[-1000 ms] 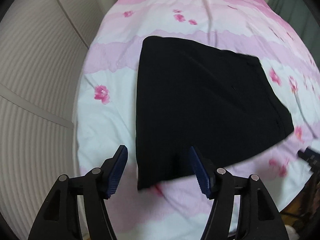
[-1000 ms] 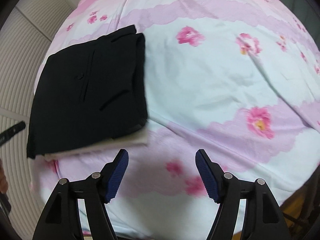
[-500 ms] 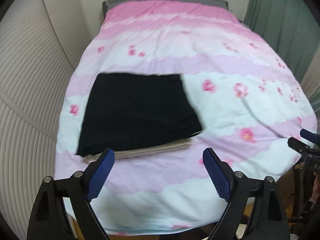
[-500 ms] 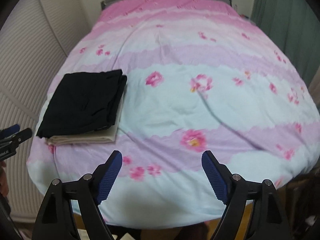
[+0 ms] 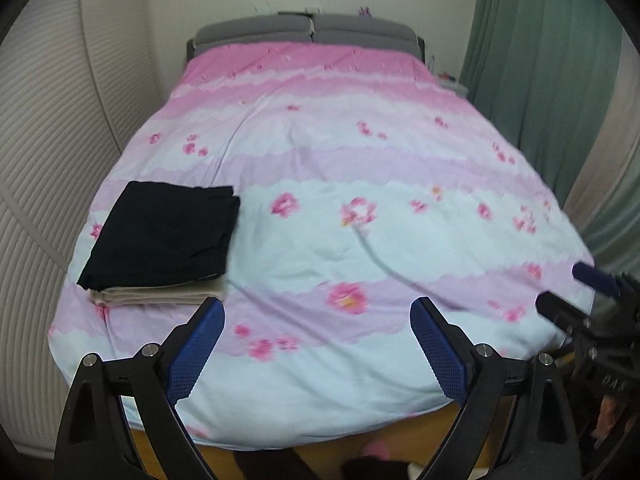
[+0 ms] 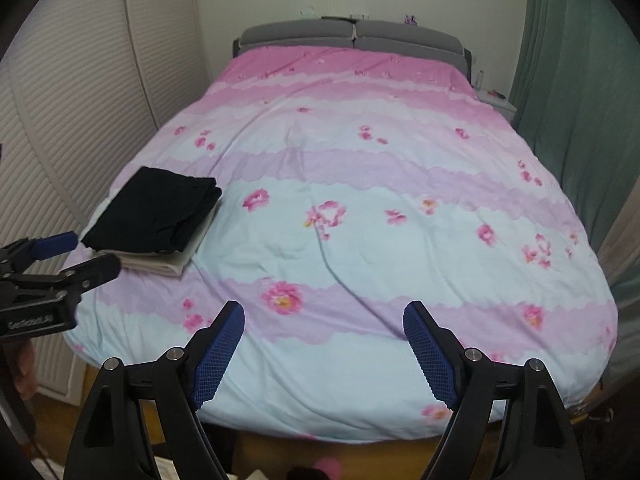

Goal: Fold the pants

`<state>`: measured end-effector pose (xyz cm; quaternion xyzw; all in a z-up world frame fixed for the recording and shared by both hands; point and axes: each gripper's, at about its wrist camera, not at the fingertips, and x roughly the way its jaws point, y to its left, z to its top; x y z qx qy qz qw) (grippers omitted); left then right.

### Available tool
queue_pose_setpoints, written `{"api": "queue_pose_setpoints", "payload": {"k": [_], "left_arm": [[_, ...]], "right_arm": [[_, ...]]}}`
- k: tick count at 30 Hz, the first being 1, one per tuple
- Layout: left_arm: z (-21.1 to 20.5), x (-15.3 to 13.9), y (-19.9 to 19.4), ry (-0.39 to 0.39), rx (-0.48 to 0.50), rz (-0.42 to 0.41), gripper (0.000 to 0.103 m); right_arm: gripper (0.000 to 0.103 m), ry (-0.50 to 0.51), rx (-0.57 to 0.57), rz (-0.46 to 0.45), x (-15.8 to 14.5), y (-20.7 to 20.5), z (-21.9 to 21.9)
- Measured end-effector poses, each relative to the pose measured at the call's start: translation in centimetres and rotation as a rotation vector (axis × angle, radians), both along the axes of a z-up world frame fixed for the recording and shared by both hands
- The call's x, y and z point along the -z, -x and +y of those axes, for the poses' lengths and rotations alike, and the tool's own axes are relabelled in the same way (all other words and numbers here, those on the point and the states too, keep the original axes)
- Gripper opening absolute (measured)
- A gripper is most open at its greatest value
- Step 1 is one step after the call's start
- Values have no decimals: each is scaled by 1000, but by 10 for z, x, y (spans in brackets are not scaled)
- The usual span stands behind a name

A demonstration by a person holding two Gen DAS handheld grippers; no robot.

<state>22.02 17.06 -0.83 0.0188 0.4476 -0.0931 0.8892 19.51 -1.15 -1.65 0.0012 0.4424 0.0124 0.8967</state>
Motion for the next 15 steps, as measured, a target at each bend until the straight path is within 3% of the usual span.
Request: {"api": "queue_pose_setpoints", "payload": {"k": [6,15], "left_arm": [[-41,-31,37,-10,0,-64,100],[-61,-52,63,-25,8,-102,102]], "right_arm": [[82,-39,11,-38,-27,36,-54],[82,-73,57,-79,-45,73,-96]]}}
